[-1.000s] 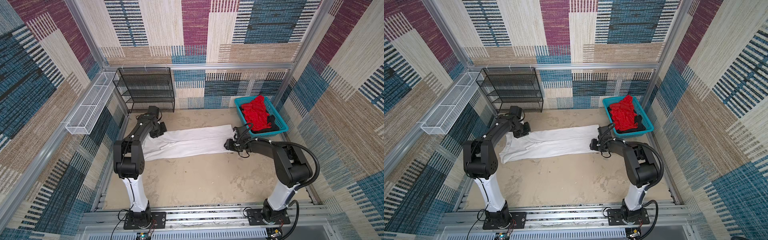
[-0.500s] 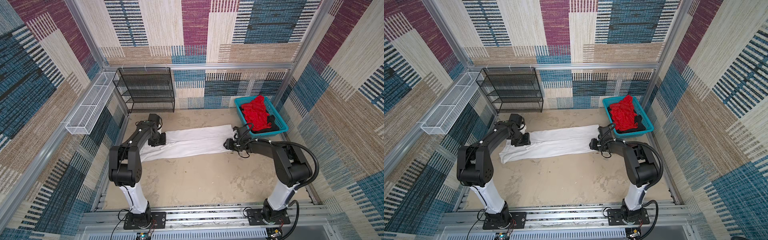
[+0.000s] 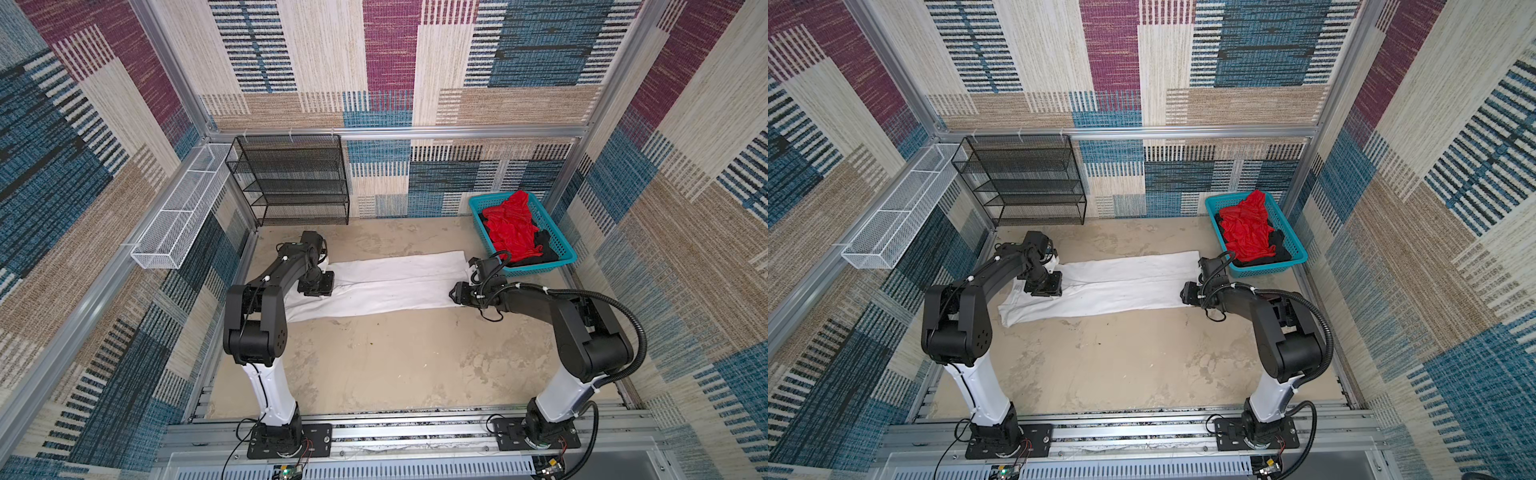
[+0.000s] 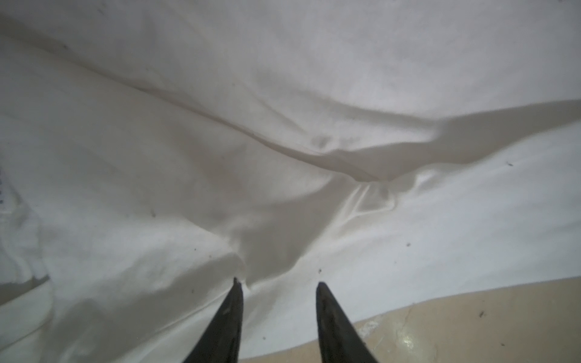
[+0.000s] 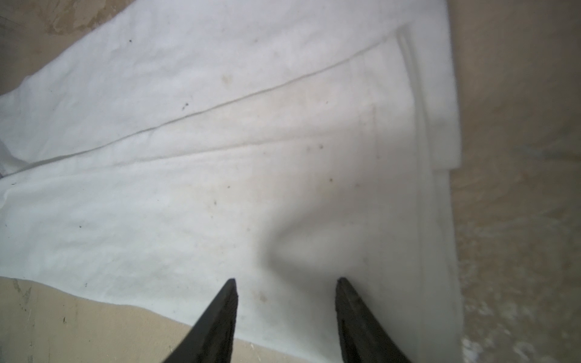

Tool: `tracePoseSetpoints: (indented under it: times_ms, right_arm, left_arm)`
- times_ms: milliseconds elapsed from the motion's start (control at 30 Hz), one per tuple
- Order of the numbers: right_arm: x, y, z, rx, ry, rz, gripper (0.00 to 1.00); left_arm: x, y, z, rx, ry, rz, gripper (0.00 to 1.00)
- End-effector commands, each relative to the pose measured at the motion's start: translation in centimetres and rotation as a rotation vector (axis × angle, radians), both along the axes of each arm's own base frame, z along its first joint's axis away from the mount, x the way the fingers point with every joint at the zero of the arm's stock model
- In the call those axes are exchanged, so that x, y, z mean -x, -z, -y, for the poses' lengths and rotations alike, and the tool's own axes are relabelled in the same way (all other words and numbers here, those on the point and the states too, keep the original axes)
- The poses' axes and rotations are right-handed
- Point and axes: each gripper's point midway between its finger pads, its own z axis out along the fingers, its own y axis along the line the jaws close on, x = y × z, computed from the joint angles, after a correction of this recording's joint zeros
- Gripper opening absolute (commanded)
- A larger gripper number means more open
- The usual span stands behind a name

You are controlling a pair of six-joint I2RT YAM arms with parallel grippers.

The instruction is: Fold and stack the t-shirts

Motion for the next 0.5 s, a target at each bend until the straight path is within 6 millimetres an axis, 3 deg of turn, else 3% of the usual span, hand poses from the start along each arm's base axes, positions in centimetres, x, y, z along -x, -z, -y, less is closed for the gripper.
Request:
tracePoseSetpoints:
  times_ms: [0, 300, 467]
  right_arm:
    - [1.79, 1.29, 0.55, 0.018, 0.010, -0.086, 0.53]
    - [1.77, 1.33, 0.62, 0.019, 0.005, -0.087, 0.53]
    - [1.96, 1.71, 0.57, 0.017, -0.002, -0.098, 0.53]
  left_arm:
    - [0.62, 0.56, -0.02, -0.021, 0.032, -0.028, 0.40]
    - [0.27, 1.44, -0.35, -0.050, 0.027, -0.061, 0.33]
    - [-0.37, 0.72, -0.65, -0.070, 0.022, -0.043, 0.14]
